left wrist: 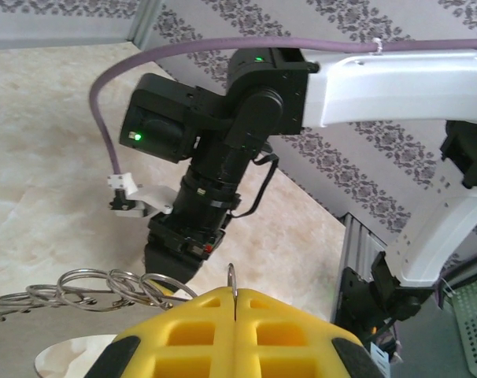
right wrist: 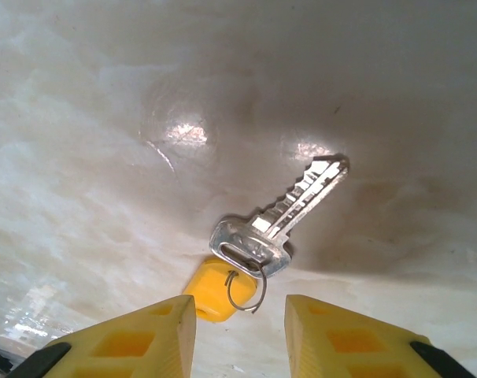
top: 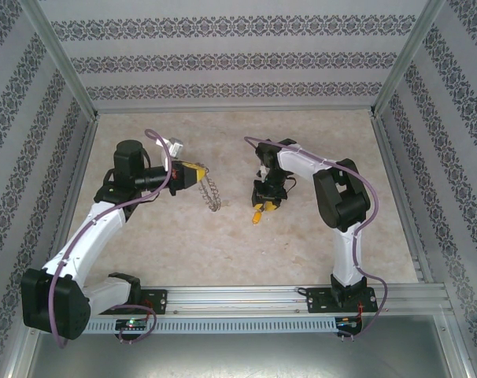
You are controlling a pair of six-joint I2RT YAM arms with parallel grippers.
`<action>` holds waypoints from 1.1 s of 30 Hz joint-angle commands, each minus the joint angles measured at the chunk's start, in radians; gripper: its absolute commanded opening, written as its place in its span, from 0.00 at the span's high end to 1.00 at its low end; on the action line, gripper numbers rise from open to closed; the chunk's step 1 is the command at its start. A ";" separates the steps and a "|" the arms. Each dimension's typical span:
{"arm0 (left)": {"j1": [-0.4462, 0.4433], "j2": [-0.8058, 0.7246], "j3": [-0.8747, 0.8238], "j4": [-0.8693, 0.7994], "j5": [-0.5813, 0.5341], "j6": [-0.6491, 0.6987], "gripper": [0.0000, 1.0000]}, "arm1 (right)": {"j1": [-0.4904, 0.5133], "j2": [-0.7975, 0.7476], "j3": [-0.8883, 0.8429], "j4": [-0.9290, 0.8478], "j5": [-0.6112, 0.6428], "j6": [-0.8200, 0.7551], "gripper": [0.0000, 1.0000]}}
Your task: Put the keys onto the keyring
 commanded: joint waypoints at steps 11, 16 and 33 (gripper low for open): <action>-0.113 0.018 0.017 -0.067 0.033 0.124 1.00 | 0.015 -0.039 -0.060 0.026 -0.019 0.049 0.65; -0.114 0.017 0.011 -0.103 0.025 0.156 1.00 | 0.015 -0.033 -0.063 0.026 -0.025 0.053 0.66; -0.115 0.018 -0.003 -0.103 0.026 0.171 1.00 | 0.015 -0.037 -0.086 0.049 -0.033 0.089 0.74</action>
